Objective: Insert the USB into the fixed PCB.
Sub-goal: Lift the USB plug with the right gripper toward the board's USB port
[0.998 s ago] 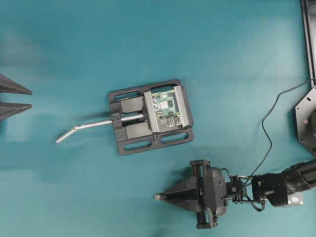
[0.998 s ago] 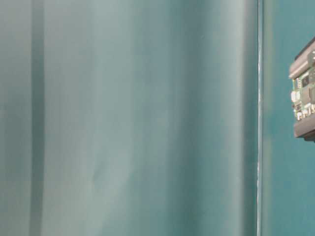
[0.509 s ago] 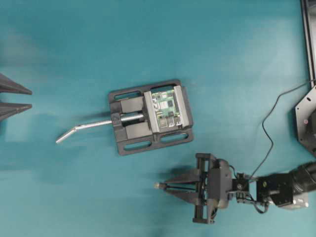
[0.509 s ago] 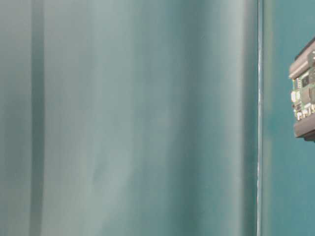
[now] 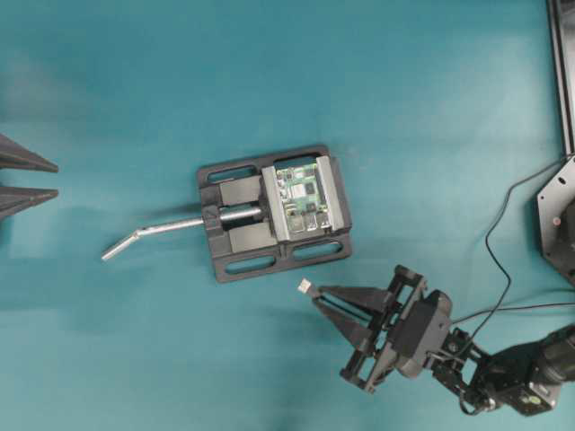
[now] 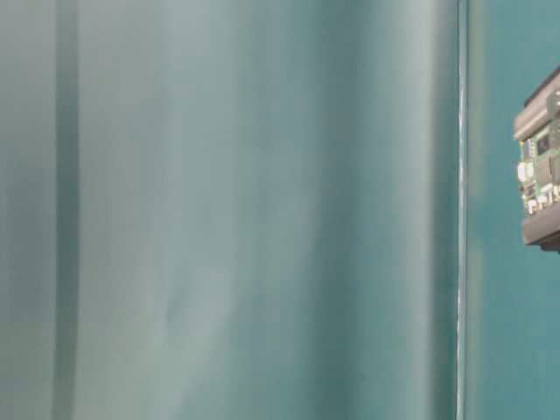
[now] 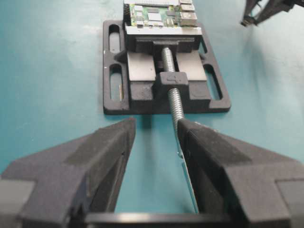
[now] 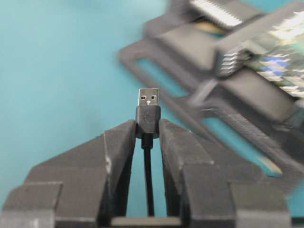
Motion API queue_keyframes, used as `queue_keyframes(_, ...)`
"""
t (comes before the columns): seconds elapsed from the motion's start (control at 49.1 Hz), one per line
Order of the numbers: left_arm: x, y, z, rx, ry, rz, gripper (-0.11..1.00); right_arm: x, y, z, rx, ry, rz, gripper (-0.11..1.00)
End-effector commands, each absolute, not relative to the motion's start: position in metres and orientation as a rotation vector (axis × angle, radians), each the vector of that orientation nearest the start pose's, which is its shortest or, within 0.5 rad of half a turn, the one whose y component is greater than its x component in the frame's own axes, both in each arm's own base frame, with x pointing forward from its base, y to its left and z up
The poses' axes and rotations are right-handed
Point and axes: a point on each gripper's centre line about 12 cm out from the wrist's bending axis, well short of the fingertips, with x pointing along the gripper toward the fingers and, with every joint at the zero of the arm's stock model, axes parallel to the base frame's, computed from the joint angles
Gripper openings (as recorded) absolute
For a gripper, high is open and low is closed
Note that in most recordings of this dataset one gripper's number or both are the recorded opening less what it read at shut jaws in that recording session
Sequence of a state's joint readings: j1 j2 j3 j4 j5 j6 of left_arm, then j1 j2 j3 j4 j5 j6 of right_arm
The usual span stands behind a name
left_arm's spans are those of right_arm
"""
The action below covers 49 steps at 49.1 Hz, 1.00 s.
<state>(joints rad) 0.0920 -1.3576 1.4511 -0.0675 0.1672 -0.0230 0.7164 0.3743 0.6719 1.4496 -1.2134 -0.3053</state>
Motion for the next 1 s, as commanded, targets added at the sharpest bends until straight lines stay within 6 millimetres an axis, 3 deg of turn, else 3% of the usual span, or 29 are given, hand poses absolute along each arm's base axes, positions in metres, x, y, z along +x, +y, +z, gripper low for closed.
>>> queue_keyframes(0.0,0.133,0.011,0.197,-0.102,0.243,0.092,0.53,0.335,0.147,0.110,0.339,0.141,-0.657,0.21)
queue_keyframes(0.387,0.133,0.011,0.196,-0.102,0.244,0.091,0.53,0.334,0.155,0.103,0.405,0.100,-1.000,0.21)
queue_keyframes(0.978,0.133,0.011,0.197,-0.102,0.243,0.091,0.53,0.353,0.153,0.101,0.490,0.068,-1.247,0.21)
